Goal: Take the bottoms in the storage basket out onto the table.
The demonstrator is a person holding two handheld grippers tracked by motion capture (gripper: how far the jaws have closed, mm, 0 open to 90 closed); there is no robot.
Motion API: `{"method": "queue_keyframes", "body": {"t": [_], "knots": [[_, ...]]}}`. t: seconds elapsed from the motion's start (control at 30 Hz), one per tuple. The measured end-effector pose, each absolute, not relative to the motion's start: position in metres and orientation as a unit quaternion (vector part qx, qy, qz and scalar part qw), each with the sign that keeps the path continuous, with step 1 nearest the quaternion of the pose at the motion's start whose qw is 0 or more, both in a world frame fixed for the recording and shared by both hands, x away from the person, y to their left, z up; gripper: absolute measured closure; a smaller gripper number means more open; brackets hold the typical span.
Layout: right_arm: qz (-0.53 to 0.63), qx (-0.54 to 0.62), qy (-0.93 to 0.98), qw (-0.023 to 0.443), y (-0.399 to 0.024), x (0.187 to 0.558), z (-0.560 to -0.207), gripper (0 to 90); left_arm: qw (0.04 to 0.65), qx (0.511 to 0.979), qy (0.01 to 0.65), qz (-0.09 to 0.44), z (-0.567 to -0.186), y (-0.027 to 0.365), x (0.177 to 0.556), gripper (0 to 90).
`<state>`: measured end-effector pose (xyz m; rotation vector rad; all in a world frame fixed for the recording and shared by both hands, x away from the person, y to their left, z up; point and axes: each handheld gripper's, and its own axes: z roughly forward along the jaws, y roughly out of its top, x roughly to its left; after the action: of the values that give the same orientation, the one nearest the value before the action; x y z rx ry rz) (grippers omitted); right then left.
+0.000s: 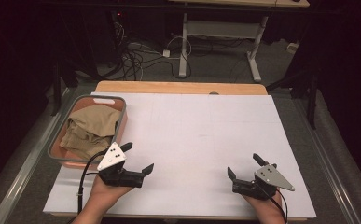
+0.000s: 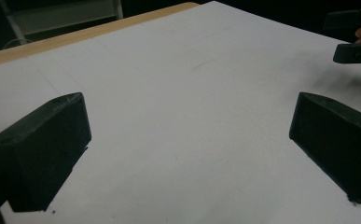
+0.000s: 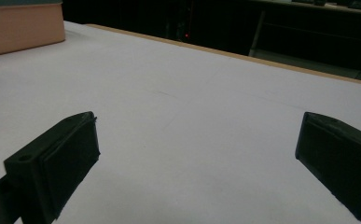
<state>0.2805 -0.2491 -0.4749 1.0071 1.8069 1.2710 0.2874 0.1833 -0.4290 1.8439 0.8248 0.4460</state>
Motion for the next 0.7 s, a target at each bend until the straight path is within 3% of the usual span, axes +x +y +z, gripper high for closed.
{"method": "queue_keyframes", "body": {"t": [0.7], "knots": [[0.490,0.388,0.701,0.343,-0.247,0.281,-0.477,0.6,0.503,0.743,0.389,0.208,-0.421,0.232,0.297,0.0]]}}
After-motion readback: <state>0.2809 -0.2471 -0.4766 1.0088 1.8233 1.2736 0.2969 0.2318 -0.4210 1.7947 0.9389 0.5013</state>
